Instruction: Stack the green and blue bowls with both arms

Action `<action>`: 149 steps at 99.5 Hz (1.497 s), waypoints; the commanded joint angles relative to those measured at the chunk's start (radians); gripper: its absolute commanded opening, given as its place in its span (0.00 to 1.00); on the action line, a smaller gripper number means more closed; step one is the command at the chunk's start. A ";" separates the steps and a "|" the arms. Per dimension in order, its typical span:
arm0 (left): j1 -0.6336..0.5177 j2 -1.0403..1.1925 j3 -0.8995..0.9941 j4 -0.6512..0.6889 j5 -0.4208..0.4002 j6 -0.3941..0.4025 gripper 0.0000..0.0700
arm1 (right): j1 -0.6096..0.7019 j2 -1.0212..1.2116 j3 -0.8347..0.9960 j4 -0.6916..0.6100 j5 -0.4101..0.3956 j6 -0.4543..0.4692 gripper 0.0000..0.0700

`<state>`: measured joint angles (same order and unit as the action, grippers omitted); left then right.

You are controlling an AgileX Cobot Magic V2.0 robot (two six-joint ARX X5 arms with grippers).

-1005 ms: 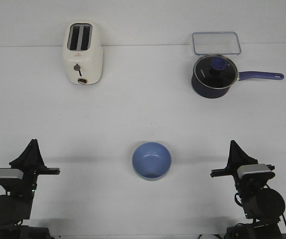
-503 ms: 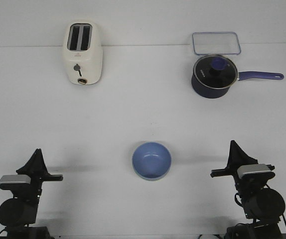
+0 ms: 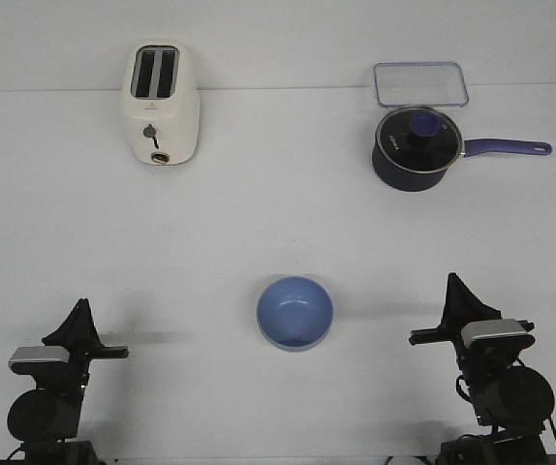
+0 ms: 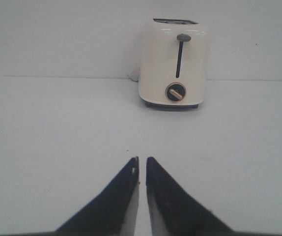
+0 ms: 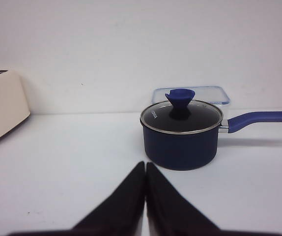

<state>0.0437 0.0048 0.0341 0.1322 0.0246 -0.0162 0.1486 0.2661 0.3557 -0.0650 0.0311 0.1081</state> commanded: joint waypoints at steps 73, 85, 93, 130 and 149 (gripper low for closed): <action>0.003 -0.001 -0.020 0.011 -0.002 0.007 0.02 | 0.001 0.001 0.004 0.013 0.003 -0.006 0.00; 0.003 -0.001 -0.020 0.011 -0.002 0.007 0.02 | 0.000 -0.001 0.003 0.010 0.004 -0.080 0.00; 0.003 -0.001 -0.020 0.011 -0.002 0.007 0.02 | -0.010 -0.027 -0.019 0.004 0.023 -0.200 0.00; 0.003 -0.001 -0.020 0.011 -0.002 0.007 0.02 | -0.092 -0.265 -0.278 0.022 0.024 -0.397 0.00; 0.003 -0.001 -0.020 0.004 -0.002 0.007 0.02 | -0.092 -0.265 -0.343 0.034 0.021 -0.397 0.00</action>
<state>0.0437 0.0055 0.0341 0.1280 0.0246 -0.0162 0.0578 0.0032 0.0151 -0.0509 0.0544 -0.2764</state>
